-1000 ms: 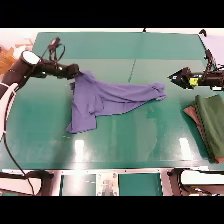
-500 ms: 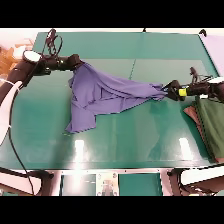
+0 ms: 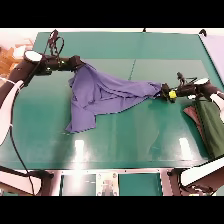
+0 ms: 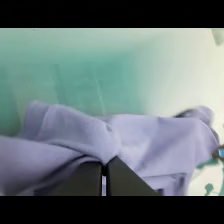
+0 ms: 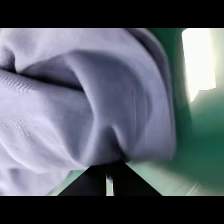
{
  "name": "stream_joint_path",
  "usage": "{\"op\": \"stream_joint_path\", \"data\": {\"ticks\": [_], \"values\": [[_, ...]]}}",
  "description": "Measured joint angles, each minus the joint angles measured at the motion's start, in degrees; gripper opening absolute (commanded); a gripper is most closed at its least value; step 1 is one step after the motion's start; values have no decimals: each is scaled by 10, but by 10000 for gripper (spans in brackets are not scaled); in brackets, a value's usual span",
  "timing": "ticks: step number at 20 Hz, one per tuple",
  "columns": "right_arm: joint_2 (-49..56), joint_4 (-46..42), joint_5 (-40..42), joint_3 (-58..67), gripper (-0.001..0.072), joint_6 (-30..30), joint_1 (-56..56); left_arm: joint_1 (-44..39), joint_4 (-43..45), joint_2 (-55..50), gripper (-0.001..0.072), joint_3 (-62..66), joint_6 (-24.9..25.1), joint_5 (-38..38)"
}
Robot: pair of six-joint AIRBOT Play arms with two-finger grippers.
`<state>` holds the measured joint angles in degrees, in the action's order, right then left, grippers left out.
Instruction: Fold the shirts.
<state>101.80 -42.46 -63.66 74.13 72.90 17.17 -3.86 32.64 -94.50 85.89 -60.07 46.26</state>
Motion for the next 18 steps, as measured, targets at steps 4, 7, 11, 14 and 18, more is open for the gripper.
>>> {"op": "stream_joint_path", "data": {"ticks": [4, 7, 11, 14, 18], "values": [[-63, 8, -82, 116, 15, 3, 2, 0, 4, 36, 22, 71, 4, 38], [-135, 13, -137, 211, 16, 11, 10, 0, 16, 93, 23, 143, 5, 49], [-253, 13, -143, 298, 16, 13, 25, 0, 36, 201, 23, 226, 6, 56], [-353, 11, -93, 324, 16, 4, 48, 0, 62, 293, 23, 269, 6, 59], [-452, 10, -30, 336, 16, -11, 72, 0, 104, 393, 23, 291, -1, 58]]}}
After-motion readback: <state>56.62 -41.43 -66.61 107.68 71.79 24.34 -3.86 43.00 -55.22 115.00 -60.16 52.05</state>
